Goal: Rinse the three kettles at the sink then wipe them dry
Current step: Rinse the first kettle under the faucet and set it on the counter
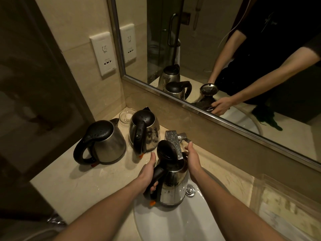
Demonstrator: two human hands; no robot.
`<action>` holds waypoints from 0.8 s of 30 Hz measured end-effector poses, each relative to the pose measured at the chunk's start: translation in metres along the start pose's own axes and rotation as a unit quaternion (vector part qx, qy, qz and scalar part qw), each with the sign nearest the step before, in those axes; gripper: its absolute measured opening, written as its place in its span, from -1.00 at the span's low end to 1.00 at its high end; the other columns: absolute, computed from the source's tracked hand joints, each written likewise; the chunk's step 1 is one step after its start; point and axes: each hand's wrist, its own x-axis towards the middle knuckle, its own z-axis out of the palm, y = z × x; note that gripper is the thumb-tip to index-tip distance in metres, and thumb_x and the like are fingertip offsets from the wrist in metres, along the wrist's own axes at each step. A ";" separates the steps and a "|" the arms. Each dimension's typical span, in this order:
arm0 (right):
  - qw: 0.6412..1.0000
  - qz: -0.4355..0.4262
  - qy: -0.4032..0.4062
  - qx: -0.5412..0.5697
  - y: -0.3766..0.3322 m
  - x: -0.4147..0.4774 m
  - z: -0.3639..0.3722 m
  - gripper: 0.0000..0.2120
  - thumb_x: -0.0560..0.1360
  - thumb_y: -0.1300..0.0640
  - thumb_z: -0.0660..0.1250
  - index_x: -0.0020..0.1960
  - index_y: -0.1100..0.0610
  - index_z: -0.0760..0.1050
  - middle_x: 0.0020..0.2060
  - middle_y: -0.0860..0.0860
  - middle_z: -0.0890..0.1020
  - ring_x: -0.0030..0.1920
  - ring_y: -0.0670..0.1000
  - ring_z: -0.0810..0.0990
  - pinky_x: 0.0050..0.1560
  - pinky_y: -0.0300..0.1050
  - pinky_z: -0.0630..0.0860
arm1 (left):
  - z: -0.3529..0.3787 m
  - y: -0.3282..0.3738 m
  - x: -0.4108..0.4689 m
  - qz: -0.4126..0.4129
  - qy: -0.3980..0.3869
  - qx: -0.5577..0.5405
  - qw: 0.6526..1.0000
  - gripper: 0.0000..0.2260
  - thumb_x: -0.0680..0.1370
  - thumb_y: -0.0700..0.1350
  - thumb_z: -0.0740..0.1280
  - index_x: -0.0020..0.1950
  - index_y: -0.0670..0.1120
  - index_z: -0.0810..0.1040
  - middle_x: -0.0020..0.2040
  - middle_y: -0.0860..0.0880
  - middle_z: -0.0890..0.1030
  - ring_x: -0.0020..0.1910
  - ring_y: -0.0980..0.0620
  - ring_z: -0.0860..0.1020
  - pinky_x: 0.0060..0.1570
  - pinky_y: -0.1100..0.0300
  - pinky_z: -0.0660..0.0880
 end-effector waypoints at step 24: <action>1.000 -0.006 0.018 -0.012 0.004 0.004 0.003 0.11 0.13 -0.65 0.00 0.51 -0.05 0.32 0.47 0.07 0.42 0.45 0.17 0.37 0.45 0.30 0.26 | 0.003 0.003 -0.004 -0.011 0.018 -0.001 1.000 -0.16 0.50 0.53 -0.08 0.04 -0.19 0.59 -0.51 -0.10 0.42 -0.59 -0.01 0.39 -0.51 0.23 0.35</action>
